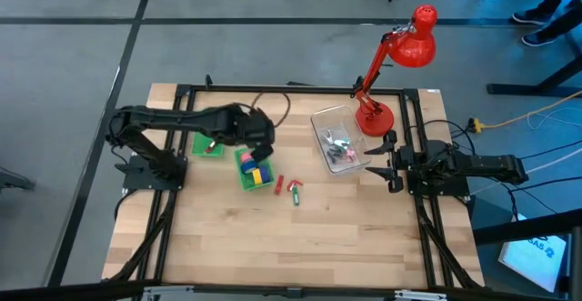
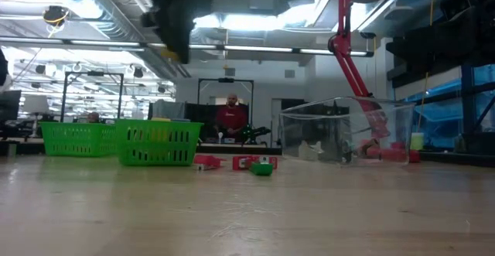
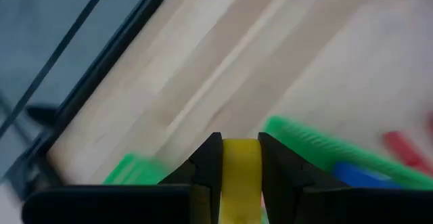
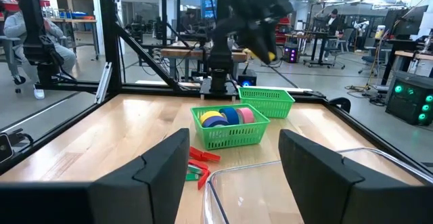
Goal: Pick and place Stapler, Stapler remover, tape
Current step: Put the yellow stapler into the left green bin
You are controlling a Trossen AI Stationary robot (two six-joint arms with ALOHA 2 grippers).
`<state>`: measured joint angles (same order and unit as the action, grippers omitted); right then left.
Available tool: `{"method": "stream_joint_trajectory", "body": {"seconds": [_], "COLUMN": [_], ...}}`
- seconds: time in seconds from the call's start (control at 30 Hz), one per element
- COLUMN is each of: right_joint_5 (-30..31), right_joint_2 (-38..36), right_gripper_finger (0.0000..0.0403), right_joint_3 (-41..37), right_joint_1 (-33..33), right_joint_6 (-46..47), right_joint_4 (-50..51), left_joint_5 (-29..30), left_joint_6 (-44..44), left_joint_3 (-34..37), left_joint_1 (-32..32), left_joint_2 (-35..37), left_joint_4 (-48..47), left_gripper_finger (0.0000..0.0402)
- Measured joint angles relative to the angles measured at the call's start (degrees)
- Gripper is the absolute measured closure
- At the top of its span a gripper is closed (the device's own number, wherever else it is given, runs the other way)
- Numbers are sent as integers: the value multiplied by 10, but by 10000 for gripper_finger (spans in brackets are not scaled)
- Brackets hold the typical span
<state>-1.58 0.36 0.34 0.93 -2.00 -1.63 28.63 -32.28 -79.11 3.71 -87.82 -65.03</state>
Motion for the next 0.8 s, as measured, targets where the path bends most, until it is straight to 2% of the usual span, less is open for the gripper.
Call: {"method": "stream_joint_trajectory", "body": {"seconds": [0.17,0.4,0.53,0.8], "right_joint_5": [0,0,0,0], "right_joint_2": [0,0,0,0], "right_gripper_finger": [171,171,171,171], "right_joint_3": [0,0,0,0], "right_joint_1": [0,0,0,0], "right_joint_6": [0,0,0,0], "right_joint_4": [0,0,0,0], "left_joint_5": [-1,-51,-112,-160], "left_joint_6": [-29,-16,34,165], "left_joint_3": [0,17,46,116], "left_joint_1": [47,121,159,231], "left_joint_2": [8,9,12,11], "left_joint_4": [-85,-160,-194,-233], "left_gripper_finger": [328,329,325,325]}}
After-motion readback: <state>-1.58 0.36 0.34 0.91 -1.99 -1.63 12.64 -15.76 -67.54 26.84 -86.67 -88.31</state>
